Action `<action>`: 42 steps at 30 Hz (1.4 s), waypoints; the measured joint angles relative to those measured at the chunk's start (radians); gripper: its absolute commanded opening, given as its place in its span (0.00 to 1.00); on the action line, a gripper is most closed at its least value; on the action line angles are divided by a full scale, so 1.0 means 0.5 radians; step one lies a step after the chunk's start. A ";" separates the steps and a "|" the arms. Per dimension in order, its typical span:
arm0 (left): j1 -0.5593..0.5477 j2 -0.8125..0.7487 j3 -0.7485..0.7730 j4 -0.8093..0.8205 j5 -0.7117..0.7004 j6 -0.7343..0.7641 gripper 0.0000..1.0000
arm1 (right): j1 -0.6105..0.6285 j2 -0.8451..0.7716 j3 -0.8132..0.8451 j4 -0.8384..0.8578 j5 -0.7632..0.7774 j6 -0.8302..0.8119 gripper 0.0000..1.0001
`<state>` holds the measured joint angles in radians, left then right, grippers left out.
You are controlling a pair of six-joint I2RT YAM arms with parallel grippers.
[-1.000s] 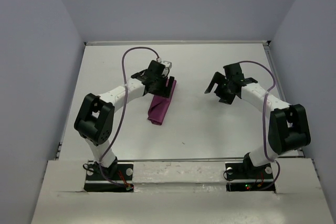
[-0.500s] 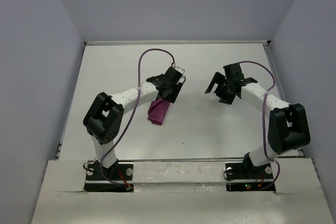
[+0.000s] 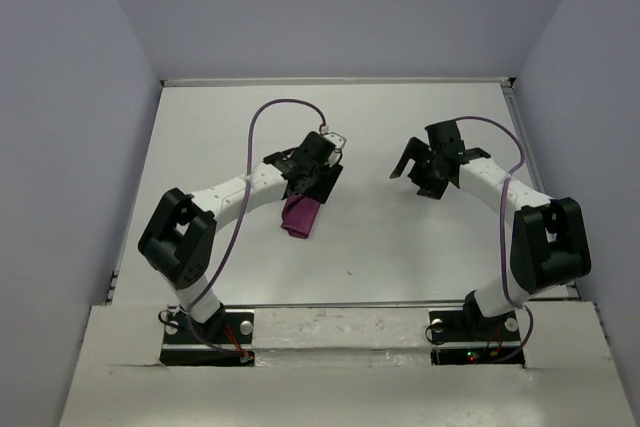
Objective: Fold the napkin, place the utensils inside, and roll it up
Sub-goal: Roll the napkin at the center of the board.
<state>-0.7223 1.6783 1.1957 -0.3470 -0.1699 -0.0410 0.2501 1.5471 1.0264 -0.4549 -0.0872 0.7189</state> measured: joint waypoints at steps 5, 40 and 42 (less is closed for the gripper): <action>-0.002 -0.004 -0.008 0.033 0.050 0.006 0.70 | 0.000 0.001 0.000 -0.001 0.000 0.000 0.94; -0.046 0.393 0.114 0.116 -0.205 0.054 0.43 | 0.024 0.008 0.013 -0.001 0.000 0.007 0.94; -0.046 0.396 0.129 0.120 -0.211 0.056 0.39 | 0.024 0.008 0.013 -0.002 0.000 0.007 0.94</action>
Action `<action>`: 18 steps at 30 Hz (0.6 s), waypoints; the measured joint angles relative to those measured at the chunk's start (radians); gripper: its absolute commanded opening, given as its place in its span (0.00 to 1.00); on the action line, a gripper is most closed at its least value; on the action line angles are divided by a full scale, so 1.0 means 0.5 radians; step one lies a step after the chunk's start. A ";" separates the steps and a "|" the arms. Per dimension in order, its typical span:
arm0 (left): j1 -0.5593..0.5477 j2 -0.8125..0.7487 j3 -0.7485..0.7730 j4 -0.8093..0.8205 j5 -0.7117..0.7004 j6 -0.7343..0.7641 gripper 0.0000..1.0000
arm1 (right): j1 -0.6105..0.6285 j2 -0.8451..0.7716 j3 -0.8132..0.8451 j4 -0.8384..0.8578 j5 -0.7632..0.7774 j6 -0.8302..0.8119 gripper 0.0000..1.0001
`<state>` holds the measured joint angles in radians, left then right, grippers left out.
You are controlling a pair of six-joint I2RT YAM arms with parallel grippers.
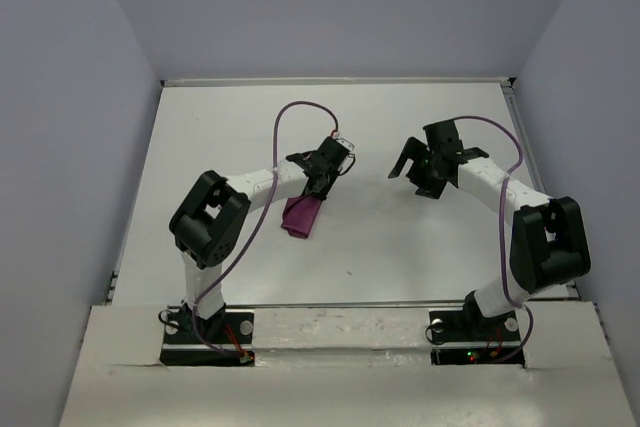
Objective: Fold the napkin, place the utensils inside, and roll it up
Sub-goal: Roll the napkin at the center of the board.
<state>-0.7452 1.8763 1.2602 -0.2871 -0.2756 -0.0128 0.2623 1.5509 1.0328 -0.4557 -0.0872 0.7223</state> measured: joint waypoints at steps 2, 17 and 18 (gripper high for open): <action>0.000 0.000 0.011 -0.001 -0.008 0.002 0.33 | 0.000 0.000 0.000 0.000 0.000 0.000 0.94; -0.003 0.000 0.021 -0.003 -0.021 0.011 0.00 | 0.000 0.002 0.000 0.001 0.000 0.000 0.94; -0.004 0.000 0.021 -0.004 -0.014 0.011 0.00 | 0.000 0.002 0.000 0.000 0.000 0.000 0.94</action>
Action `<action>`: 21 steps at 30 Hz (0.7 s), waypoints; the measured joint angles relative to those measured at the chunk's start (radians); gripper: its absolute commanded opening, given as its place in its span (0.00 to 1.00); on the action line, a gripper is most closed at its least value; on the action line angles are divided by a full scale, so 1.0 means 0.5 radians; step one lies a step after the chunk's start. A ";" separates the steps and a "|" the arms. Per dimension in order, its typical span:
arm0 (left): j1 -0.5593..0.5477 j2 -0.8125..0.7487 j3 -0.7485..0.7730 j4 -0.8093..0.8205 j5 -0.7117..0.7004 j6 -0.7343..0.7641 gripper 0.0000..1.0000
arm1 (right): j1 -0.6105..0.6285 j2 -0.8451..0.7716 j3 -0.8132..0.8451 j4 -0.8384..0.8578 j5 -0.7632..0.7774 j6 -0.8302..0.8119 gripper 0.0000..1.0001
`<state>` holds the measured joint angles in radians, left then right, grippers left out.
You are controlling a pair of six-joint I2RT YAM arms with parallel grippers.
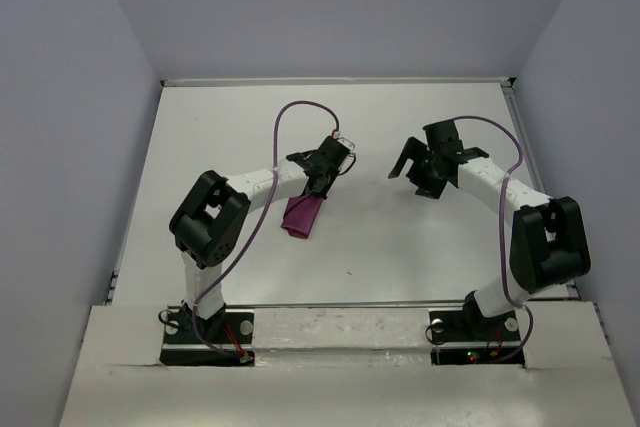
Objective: Fold the napkin, place the utensils inside, and roll it up
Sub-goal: Roll the napkin at the center of the board.
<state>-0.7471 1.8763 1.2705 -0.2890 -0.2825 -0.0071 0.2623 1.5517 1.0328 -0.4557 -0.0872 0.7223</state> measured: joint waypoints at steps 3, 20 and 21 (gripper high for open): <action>-0.002 -0.002 0.000 -0.001 0.037 0.000 0.00 | 0.000 0.000 0.000 0.000 0.000 0.000 0.94; -0.075 -0.067 0.042 -0.061 0.208 -0.001 0.00 | 0.000 0.000 0.000 0.000 0.000 0.001 0.94; -0.080 -0.067 0.044 -0.063 0.217 0.000 0.00 | 0.000 0.000 0.000 0.000 0.000 0.001 0.94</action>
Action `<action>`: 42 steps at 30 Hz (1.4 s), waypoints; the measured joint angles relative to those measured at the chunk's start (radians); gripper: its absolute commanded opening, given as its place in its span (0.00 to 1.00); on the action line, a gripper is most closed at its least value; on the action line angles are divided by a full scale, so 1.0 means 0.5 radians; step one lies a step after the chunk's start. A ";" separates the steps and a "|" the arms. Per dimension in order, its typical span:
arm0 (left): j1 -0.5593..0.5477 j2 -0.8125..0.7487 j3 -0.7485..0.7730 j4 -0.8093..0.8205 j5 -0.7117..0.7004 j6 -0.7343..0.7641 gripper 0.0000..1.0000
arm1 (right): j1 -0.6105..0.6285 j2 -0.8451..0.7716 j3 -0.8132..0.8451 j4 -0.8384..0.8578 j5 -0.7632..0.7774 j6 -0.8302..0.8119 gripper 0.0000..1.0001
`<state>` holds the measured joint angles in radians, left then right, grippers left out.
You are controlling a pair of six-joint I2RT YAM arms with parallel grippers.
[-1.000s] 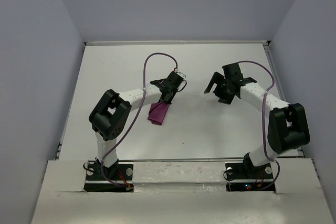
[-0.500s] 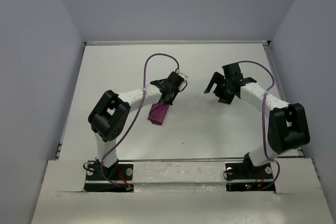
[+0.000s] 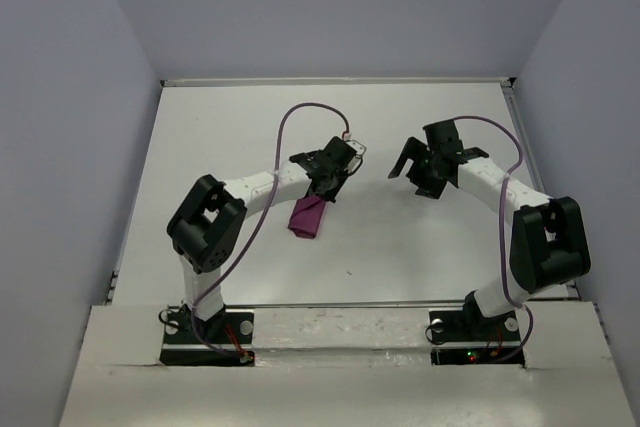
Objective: Fold the napkin, place the utensils inside, and roll it up
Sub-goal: Roll the napkin at the center of the board, then reset both arms
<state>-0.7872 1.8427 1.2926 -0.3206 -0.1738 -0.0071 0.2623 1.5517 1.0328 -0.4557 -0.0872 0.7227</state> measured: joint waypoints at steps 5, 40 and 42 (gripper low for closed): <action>-0.019 0.036 0.014 -0.011 0.016 0.000 0.00 | 0.000 0.000 0.000 0.000 0.000 0.001 0.94; -0.056 -0.106 0.245 -0.076 0.151 -0.007 0.38 | 0.000 0.000 0.001 0.000 0.001 0.014 0.94; -0.010 -0.155 0.243 -0.072 0.178 -0.033 0.38 | 0.000 0.000 0.001 0.000 0.001 0.013 0.94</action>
<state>-0.7921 1.7653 1.4143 -0.3569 -0.0849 -0.0235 0.2623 1.5517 1.0332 -0.4557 -0.0868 0.7292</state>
